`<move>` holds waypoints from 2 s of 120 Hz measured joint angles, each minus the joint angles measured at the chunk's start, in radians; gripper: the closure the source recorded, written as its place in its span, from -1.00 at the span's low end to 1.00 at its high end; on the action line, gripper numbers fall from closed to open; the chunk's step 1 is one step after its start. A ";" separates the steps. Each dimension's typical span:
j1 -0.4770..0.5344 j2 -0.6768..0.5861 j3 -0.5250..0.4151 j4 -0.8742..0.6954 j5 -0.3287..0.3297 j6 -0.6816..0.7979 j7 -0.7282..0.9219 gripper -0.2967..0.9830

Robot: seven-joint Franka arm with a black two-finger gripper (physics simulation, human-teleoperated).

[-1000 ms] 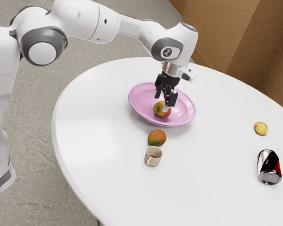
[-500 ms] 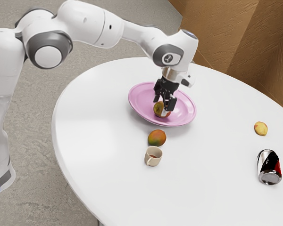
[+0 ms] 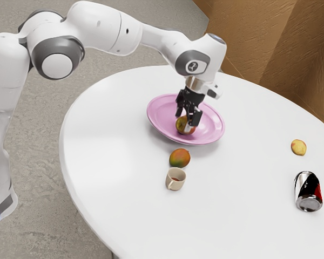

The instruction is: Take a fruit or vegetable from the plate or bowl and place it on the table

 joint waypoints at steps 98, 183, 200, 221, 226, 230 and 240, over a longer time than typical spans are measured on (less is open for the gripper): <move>0.018 0.084 -0.001 0.062 -0.050 0.001 0.021 0.00; -0.175 0.169 -0.015 0.498 -0.018 -0.134 0.013 0.07; -0.172 0.305 -0.045 0.681 -0.034 -0.178 0.016 0.06; -0.164 0.348 -0.067 0.732 -0.042 -0.203 0.020 -0.13; -0.164 0.349 -0.067 0.730 -0.046 -0.206 0.021 -0.24; -0.164 0.349 -0.067 0.729 -0.049 -0.209 0.022 -0.29; -0.164 0.349 -0.067 0.725 -0.054 -0.213 0.023 -0.40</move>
